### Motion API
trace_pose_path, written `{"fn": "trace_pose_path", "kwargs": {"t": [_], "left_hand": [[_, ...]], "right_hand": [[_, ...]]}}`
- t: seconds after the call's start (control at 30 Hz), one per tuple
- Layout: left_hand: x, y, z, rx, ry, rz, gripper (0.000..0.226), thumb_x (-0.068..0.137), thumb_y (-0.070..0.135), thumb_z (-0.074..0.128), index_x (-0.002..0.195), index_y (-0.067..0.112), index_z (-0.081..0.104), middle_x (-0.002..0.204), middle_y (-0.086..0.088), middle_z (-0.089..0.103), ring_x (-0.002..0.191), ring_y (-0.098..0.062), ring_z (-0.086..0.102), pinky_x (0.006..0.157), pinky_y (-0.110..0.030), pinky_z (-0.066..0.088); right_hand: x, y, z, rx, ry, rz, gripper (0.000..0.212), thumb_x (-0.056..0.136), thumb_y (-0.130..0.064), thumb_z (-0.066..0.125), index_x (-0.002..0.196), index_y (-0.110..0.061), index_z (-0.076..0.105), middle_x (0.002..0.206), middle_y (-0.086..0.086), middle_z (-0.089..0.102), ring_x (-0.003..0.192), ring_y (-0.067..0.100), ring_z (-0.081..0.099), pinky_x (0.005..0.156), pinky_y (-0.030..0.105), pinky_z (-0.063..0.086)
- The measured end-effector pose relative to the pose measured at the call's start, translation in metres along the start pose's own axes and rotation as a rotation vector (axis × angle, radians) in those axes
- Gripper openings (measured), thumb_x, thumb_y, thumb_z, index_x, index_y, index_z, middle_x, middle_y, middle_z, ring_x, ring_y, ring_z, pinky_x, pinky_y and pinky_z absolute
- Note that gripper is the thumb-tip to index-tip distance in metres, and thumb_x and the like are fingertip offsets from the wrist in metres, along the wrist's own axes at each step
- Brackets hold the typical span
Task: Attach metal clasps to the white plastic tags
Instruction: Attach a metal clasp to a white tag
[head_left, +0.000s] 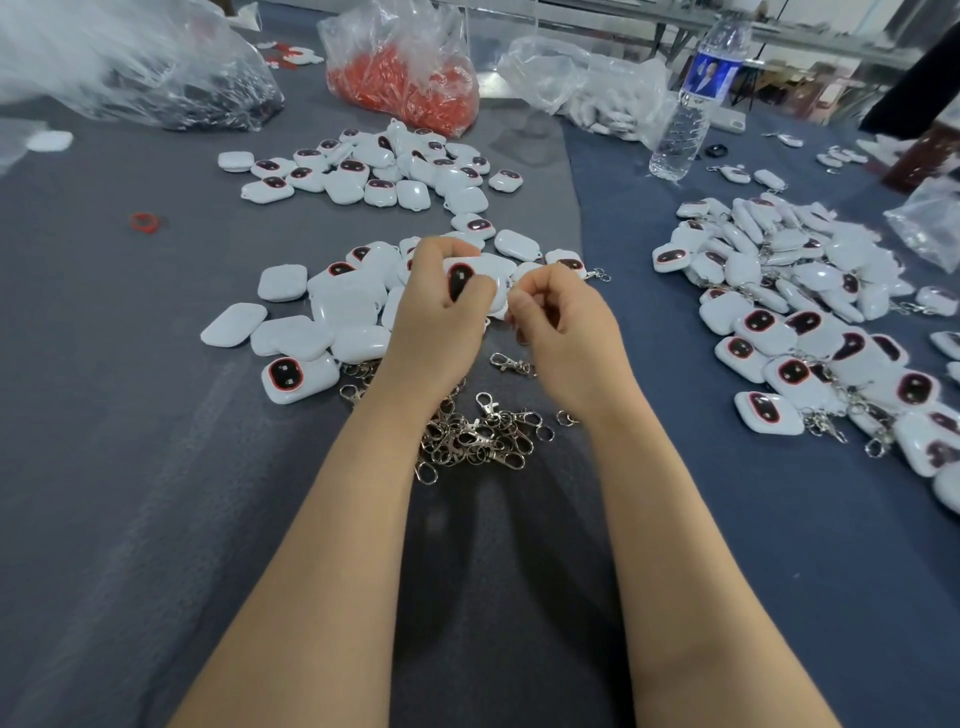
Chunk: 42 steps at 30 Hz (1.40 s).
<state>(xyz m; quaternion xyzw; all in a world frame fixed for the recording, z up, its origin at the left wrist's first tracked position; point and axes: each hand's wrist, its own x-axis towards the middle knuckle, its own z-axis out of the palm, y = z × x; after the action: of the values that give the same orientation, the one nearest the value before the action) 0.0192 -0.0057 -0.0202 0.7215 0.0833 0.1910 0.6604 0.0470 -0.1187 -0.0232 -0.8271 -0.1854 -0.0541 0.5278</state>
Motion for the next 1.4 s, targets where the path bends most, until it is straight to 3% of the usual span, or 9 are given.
{"fn": "trace_pose_path", "kwargs": {"t": [0.1,0.23,0.37,0.53,0.77,0.9,1.1,1.23,1.4], "left_hand": [[-0.002,0.000,-0.002,0.240,-0.067,0.216,0.024,0.087,0.008,0.049,0.093,0.030,0.041,0.075,0.011,0.046,0.056,0.003,0.045,0.053,-0.008,0.034],[-0.003,0.000,0.000,0.235,-0.068,0.277,0.023,0.088,0.007,0.049,0.094,0.028,0.041,0.078,0.012,0.047,0.059,0.003,0.047,0.056,-0.008,0.035],[0.000,0.003,0.004,-0.201,0.008,-0.112,0.018,0.089,0.007,0.047,0.093,0.025,0.048,0.072,0.005,0.048,0.045,-0.002,0.042,0.046,-0.017,0.037],[0.006,0.003,-0.006,-0.808,-0.124,-0.488,0.017,0.092,0.003,0.041,0.077,0.010,0.044,0.070,-0.001,0.039,0.039,-0.003,0.030,0.034,-0.013,0.029],[0.005,0.005,-0.009,-0.944,-0.220,-0.587,0.014,0.093,0.004,0.037,0.080,0.009,0.042,0.069,0.000,0.040,0.039,-0.002,0.029,0.031,-0.011,0.026],[0.003,0.005,-0.004,-0.791,-0.118,-0.450,0.025,0.091,0.001,0.041,0.069,0.012,0.041,0.059,0.003,0.040,0.039,-0.004,0.028,0.033,-0.013,0.025],[0.002,0.002,-0.001,-0.253,-0.055,-0.145,0.018,0.085,0.010,0.046,0.095,0.025,0.051,0.070,0.005,0.046,0.044,-0.006,0.038,0.042,-0.018,0.032],[0.000,-0.001,-0.005,-0.029,-0.109,0.035,0.022,0.084,0.013,0.049,0.089,0.035,0.047,0.066,0.009,0.046,0.056,-0.012,0.039,0.051,-0.019,0.034],[0.001,-0.005,-0.004,0.159,-0.143,0.188,0.028,0.086,0.007,0.048,0.088,0.034,0.042,0.064,0.013,0.044,0.048,0.001,0.038,0.048,-0.009,0.033]], "right_hand": [[0.001,0.002,-0.005,-0.004,-0.037,0.058,0.020,0.094,-0.015,0.053,0.077,-0.024,0.055,0.070,-0.004,0.059,0.058,0.005,0.047,0.054,0.010,0.038],[0.001,0.001,-0.007,0.175,-0.049,0.137,0.016,0.093,-0.013,0.056,0.079,-0.018,0.059,0.066,-0.002,0.063,0.062,0.011,0.053,0.071,0.034,0.049],[0.000,-0.003,-0.003,0.303,-0.012,0.092,0.009,0.092,-0.011,0.059,0.085,-0.017,0.059,0.072,0.000,0.061,0.062,0.006,0.053,0.069,0.023,0.048],[0.000,-0.006,-0.001,0.242,-0.013,0.005,0.022,0.089,-0.005,0.061,0.083,-0.026,0.059,0.078,-0.011,0.061,0.068,-0.001,0.054,0.070,0.013,0.047],[-0.002,-0.007,0.004,0.125,0.081,-0.057,0.017,0.091,-0.011,0.059,0.081,-0.024,0.058,0.071,-0.014,0.057,0.067,0.002,0.051,0.064,0.009,0.041],[-0.001,-0.006,0.006,0.102,0.075,-0.023,0.009,0.095,-0.014,0.055,0.086,-0.017,0.057,0.070,-0.013,0.055,0.064,-0.001,0.049,0.062,0.008,0.039],[0.002,-0.005,0.000,0.122,0.035,0.082,0.011,0.095,-0.016,0.054,0.085,-0.017,0.059,0.068,-0.005,0.057,0.065,0.007,0.052,0.057,0.009,0.041],[0.001,-0.004,-0.003,0.143,-0.004,0.145,0.015,0.096,-0.017,0.053,0.082,-0.016,0.060,0.060,-0.006,0.057,0.058,0.005,0.053,0.068,0.026,0.050],[0.001,0.000,-0.004,0.176,-0.011,0.236,0.021,0.095,-0.017,0.056,0.075,-0.012,0.062,0.057,-0.004,0.056,0.057,0.010,0.052,0.076,0.039,0.054]]}}
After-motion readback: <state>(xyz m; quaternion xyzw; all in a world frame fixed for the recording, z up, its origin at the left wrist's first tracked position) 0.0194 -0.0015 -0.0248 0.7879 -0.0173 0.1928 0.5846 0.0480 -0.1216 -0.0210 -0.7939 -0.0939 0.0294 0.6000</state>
